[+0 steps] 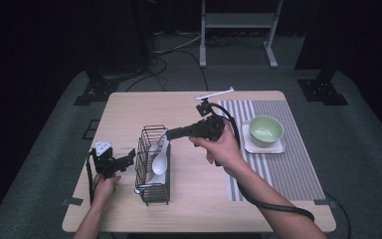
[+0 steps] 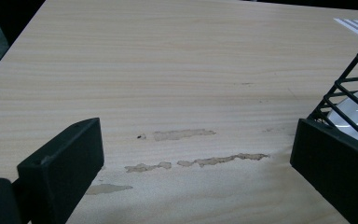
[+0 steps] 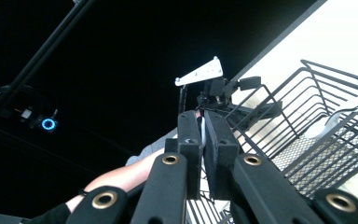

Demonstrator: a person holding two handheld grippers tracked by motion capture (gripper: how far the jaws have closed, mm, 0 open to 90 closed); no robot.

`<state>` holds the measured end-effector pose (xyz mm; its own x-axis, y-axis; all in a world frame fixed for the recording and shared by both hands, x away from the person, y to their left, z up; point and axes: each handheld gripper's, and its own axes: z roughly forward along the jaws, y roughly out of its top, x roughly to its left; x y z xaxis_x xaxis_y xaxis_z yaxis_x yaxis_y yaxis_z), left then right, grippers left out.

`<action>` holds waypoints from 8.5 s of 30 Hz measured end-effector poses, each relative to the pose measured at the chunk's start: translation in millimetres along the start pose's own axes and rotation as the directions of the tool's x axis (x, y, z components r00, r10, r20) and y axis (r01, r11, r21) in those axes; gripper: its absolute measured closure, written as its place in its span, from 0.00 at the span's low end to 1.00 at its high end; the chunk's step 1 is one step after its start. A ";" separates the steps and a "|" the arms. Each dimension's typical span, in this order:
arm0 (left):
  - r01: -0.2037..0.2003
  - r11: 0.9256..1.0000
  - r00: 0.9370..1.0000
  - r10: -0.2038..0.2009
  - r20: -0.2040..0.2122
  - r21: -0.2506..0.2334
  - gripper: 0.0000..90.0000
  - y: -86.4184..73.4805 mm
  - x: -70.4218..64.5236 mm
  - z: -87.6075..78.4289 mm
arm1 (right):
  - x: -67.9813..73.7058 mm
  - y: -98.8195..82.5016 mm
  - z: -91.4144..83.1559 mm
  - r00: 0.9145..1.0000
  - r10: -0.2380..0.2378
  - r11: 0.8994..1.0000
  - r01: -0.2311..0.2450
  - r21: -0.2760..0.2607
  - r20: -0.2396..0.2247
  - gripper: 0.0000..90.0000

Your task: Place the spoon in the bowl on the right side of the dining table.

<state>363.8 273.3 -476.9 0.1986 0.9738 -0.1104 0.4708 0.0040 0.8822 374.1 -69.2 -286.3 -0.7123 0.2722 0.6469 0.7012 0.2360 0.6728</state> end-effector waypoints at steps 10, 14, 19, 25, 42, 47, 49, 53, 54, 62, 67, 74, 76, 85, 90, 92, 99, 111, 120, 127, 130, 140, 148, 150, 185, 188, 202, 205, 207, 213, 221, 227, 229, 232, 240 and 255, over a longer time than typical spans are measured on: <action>0.000 1.000 1.000 0.000 -0.002 -0.002 0.02 0.0 -0.2 0.3 | 6.7 5.6 -18.2 1.000 -0.005 0.999 0.004 -0.037 -0.010 0.96; 0.000 1.000 1.000 0.000 -0.001 -0.001 0.02 0.0 -0.1 0.2 | 8.0 6.4 -29.8 1.000 -0.005 0.998 0.005 -0.055 -0.003 0.96; 0.001 1.000 1.000 -0.001 0.000 -0.001 0.02 0.0 0.1 0.2 | 7.4 6.5 -38.8 1.000 -0.001 0.998 0.001 -0.070 0.002 0.96; 0.002 1.000 1.000 -0.002 -0.001 -0.002 0.02 0.0 0.1 0.2 | 4.2 5.2 -52.5 1.000 0.015 0.996 -0.013 -0.090 0.015 0.96; 0.010 1.000 1.000 -0.010 -0.003 -0.001 0.02 0.0 0.3 0.2 | -6.5 0.0 -79.6 0.998 0.044 0.990 -0.037 -0.135 0.049 0.96; 0.009 1.000 1.000 -0.009 -0.006 -0.002 0.02 0.0 0.3 0.2 | -11.5 -4.5 -90.2 0.997 0.060 0.987 -0.050 -0.153 0.058 0.96; 0.008 1.000 1.000 -0.008 -0.006 -0.002 0.02 0.0 0.4 0.3 | -13.5 -6.2 -93.8 0.996 0.065 0.986 -0.055 -0.158 0.063 0.96; 0.006 1.000 1.000 -0.006 -0.006 0.000 0.02 0.1 0.2 0.2 | -17.0 -9.5 -100.5 0.994 0.074 0.983 -0.060 -0.171 0.077 0.96; 0.006 1.000 1.000 -0.006 -0.006 0.000 0.02 0.1 0.2 0.2 | -17.0 -9.5 -100.5 0.994 0.074 0.983 -0.060 -0.171 0.077 0.96; 0.005 1.000 1.000 -0.005 -0.007 0.001 0.02 0.1 0.2 0.1 | -26.3 -17.4 -113.4 0.991 0.098 0.977 -0.079 -0.195 0.089 0.96; 0.003 1.000 1.000 -0.003 -0.009 0.002 0.02 0.1 -0.1 0.1 | -30.9 -21.7 -121.0 0.989 0.110 0.974 -0.086 -0.208 0.103 0.96; 0.004 1.000 1.000 -0.004 -0.010 0.001 0.02 0.1 -0.1 0.2 | -39.5 -28.9 -132.4 0.984 0.134 0.968 -0.104 -0.230 0.119 0.96; 0.005 1.000 1.000 -0.005 -0.010 0.001 0.02 0.1 0.0 0.1 | -41.8 -31.7 -135.9 0.981 0.144 0.966 -0.111 -0.233 0.130 0.96; 0.006 1.000 1.000 -0.006 -0.011 0.001 0.02 0.1 -0.1 0.1 | -49.8 -39.3 -148.8 0.975 0.164 0.959 -0.122 -0.257 0.149 0.96; 0.002 1.000 1.000 -0.002 -0.011 0.002 0.02 0.1 -0.2 0.1 | -53.2 -42.8 -154.4 0.971 0.181 0.954 -0.135 -0.267 0.156 0.96; 0.003 1.000 1.000 -0.003 -0.011 0.002 0.02 0.1 -0.1 0.0 | -57.4 -45.9 -158.5 0.968 0.189 0.951 -0.139 -0.275 0.165 0.96; 0.002 1.000 1.000 -0.002 -0.012 0.002 0.02 0.1 -0.2 0.1 | -65.0 -51.3 -166.4 0.963 0.210 0.943 -0.154 -0.295 0.169 0.96; 0.005 1.000 1.000 -0.005 -0.011 0.000 0.02 0.1 0.0 0.0 | -79.3 -61.5 -183.7 0.950 0.258 0.919 -0.185 -0.348 0.177 0.96; 0.007 1.000 1.000 -0.007 -0.011 0.000 0.02 0.0 0.3 0.2 | -89.9 -67.4 -194.3 0.940 0.287 0.903 -0.200 -0.380 0.186 0.96; 0.008 1.000 1.000 -0.008 -0.010 -0.001 0.02 0.0 0.3 0.2 | -97.0 -70.2 -199.8 0.930 0.312 0.893 -0.217 -0.394 0.194 0.95; 0.011 1.000 1.000 -0.011 -0.010 -0.002 0.02 0.0 0.4 0.3 | -100.2 -71.4 -202.1 0.927 0.320 0.888 -0.221 -0.403 0.196 0.95; 0.012 1.000 1.000 -0.012 -0.009 -0.003 0.02 0.0 0.4 0.3 | -107.0 -74.7 -211.5 0.918 0.342 0.872 -0.231 -0.432 0.201 0.95; 0.011 1.000 1.000 -0.011 -0.008 -0.003 0.02 0.0 0.4 0.3 | -112.9 -78.3 -217.2 0.911 0.360 0.860 -0.239 -0.452 0.202 0.95; 0.008 1.000 1.000 -0.008 -0.009 -0.001 0.02 0.0 0.3 0.2 | -114.5 -79.1 -218.5 0.908 0.366 0.856 -0.243 -0.457 0.202 0.95; 0.008 1.000 1.000 -0.008 -0.006 -0.001 0.02 0.0 0.4 0.2 | -136.1 -79.6 -239.0 0.872 0.436 0.797 -0.258 -0.546 0.224 0.95; 0.009 1.000 1.000 -0.009 -0.006 -0.002 0.02 0.0 0.4 0.2 | -137.1 -79.2 -240.9 0.868 0.440 0.793 -0.258 -0.551 0.228 0.95; 0.005 1.000 1.000 -0.005 -0.006 -0.001 0.02 0.0 0.2 0.2 | -141.9 -78.9 -248.4 0.853 0.462 0.776 -0.256 -0.576 0.243 0.95; 0.011 1.000 1.000 -0.011 -0.006 -0.003 0.02 0.0 0.4 0.3 | -144.1 -79.8 -250.1 0.849 0.467 0.774 -0.259 -0.578 0.245 0.95; 0.009 1.000 1.000 -0.009 -0.006 -0.002 0.02 0.0 0.5 0.2 | -145.8 -80.6 -252.0 0.845 0.474 0.768 -0.261 -0.585 0.246 0.95; 0.008 1.000 1.000 -0.008 -0.006 -0.001 0.02 0.0 0.3 0.2 | -148.5 -81.4 -255.4 0.837 0.485 0.760 -0.261 -0.595 0.253 0.95; 0.008 1.000 1.000 -0.008 -0.006 -0.001 0.02 0.0 0.2 0.2 | -151.8 -82.9 -260.8 0.825 0.505 0.745 -0.267 -0.612 0.254 0.95; 0.007 1.000 1.000 -0.007 -0.007 -0.001 0.02 0.0 0.3 0.2 | -154.7 -83.0 -262.6 0.818 0.514 0.736 -0.266 -0.623 0.257 0.95; 0.009 1.000 1.000 -0.009 -0.006 -0.002 0.02 0.0 0.4 0.2 | -156.3 -83.4 -262.3 0.816 0.517 0.734 -0.265 -0.626 0.260 0.95; 0.011 1.000 1.000 -0.011 -0.006 -0.002 0.02 0.0 0.5 0.3 | -158.7 -84.0 -261.9 0.811 0.523 0.729 -0.268 -0.630 0.261 0.95; 0.009 1.000 1.000 -0.009 -0.007 0.000 0.02 0.0 0.5 0.3 | -164.7 -86.9 -262.6 0.801 0.535 0.722 -0.270 -0.637 0.267 0.95; 0.011 1.000 1.000 -0.011 -0.006 -0.002 0.02 0.0 0.5 0.3 | -176.2 -94.2 -263.5 0.774 0.564 0.707 -0.273 -0.652 0.288 0.95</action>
<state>364.1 273.8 -477.1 0.1883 0.9751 -0.1175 0.4711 0.0153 0.8819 425.6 -385.2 -369.0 -0.1472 0.6121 0.7769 0.6705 -0.5157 0.5333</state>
